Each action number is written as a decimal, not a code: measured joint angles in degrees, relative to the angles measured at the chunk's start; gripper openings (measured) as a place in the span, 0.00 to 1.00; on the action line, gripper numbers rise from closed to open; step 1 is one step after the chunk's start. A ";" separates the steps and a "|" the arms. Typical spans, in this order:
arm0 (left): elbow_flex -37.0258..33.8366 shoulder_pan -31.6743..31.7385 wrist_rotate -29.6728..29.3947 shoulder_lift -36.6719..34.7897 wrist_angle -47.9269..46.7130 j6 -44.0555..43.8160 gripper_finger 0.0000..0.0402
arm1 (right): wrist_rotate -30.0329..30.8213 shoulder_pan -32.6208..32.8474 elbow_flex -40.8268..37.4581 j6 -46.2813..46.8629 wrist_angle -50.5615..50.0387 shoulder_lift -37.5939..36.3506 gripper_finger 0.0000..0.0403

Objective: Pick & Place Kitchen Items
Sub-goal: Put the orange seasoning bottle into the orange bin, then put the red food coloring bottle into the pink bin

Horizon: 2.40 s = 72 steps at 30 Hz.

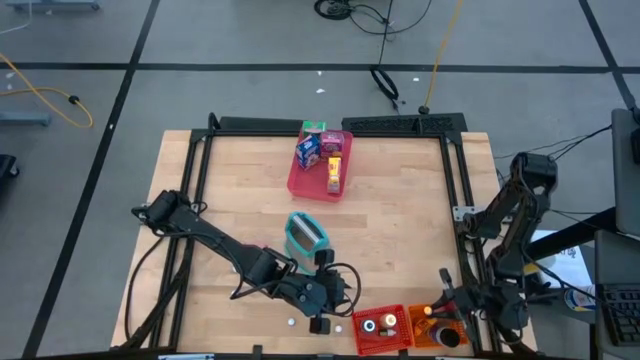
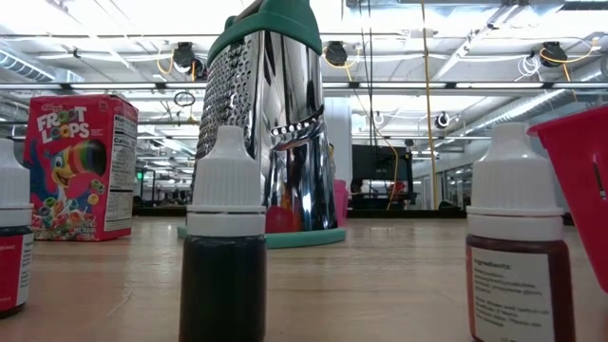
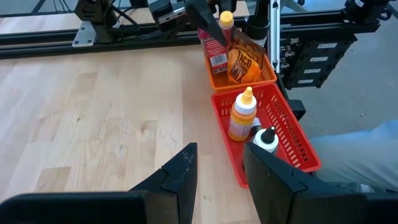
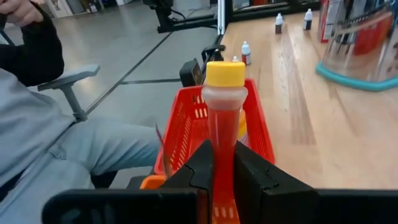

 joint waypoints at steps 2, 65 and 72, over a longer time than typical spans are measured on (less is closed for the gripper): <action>0.00 -0.08 0.00 0.00 -0.14 0.00 0.33 | 0.04 0.38 0.00 0.49 0.17 1.10 0.06; -13.68 -17.20 -7.23 0.09 -10.44 -20.76 0.33 | 0.36 -0.04 -0.02 -27.59 27.56 3.29 0.33; -20.98 -17.75 -7.43 0.09 -2.40 -22.88 0.33 | 0.34 -0.04 -0.02 -27.37 27.56 3.29 0.33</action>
